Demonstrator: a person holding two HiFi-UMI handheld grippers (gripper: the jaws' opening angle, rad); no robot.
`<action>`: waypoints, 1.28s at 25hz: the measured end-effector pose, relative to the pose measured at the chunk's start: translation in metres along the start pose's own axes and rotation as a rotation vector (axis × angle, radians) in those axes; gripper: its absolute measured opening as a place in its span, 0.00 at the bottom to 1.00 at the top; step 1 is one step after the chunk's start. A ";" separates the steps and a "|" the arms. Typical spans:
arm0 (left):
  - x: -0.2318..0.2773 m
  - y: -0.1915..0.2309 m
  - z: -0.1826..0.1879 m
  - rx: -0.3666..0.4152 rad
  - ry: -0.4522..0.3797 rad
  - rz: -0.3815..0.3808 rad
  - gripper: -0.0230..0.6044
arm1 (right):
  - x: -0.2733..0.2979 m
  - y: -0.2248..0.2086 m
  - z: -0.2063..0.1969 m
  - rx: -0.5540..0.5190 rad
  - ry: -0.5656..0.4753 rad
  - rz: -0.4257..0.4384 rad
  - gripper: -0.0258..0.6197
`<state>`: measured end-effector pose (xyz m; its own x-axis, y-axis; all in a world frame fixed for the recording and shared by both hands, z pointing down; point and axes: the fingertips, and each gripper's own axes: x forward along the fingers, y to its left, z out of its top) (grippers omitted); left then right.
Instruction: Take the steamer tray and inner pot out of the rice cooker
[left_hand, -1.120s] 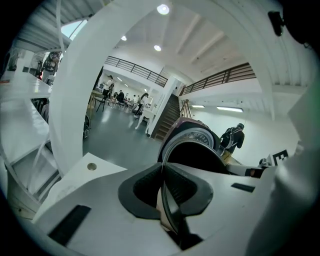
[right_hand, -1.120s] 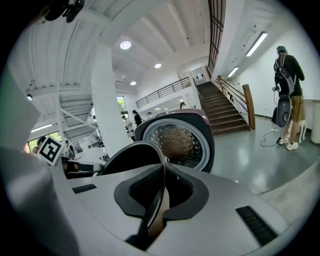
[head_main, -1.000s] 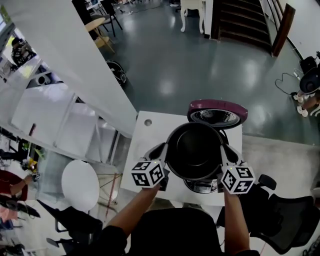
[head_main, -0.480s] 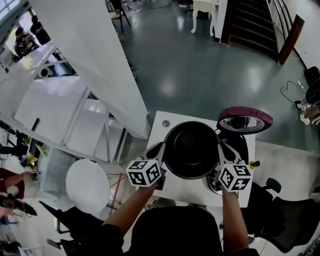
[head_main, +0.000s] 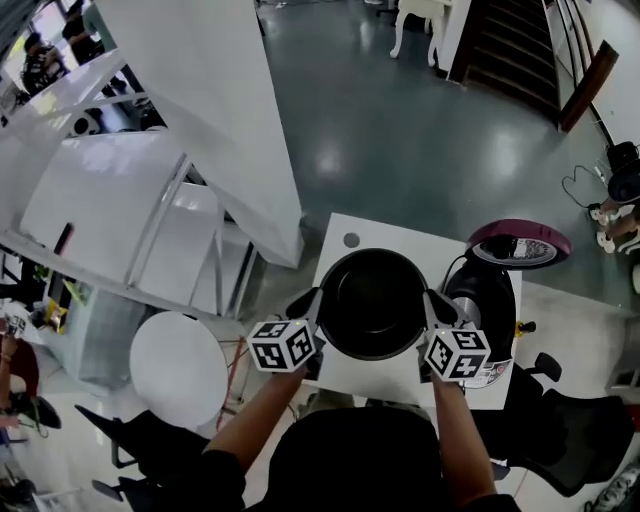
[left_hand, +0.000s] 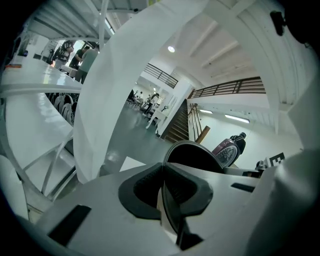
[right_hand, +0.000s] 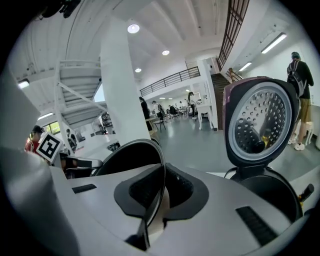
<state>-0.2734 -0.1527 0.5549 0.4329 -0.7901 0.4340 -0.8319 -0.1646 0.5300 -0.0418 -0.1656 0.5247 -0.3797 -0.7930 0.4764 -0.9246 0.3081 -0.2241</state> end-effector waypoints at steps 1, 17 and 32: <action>0.000 0.007 -0.005 -0.009 0.007 0.007 0.07 | 0.005 0.002 -0.007 0.002 0.015 0.002 0.06; 0.024 0.093 -0.080 -0.117 0.144 0.173 0.07 | 0.089 0.005 -0.104 0.027 0.256 0.052 0.07; 0.058 0.110 -0.107 -0.145 0.231 0.173 0.07 | 0.114 -0.023 -0.150 0.087 0.349 0.026 0.07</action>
<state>-0.3028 -0.1537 0.7163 0.3710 -0.6410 0.6719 -0.8488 0.0593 0.5253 -0.0689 -0.1843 0.7112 -0.4049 -0.5540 0.7274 -0.9140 0.2678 -0.3048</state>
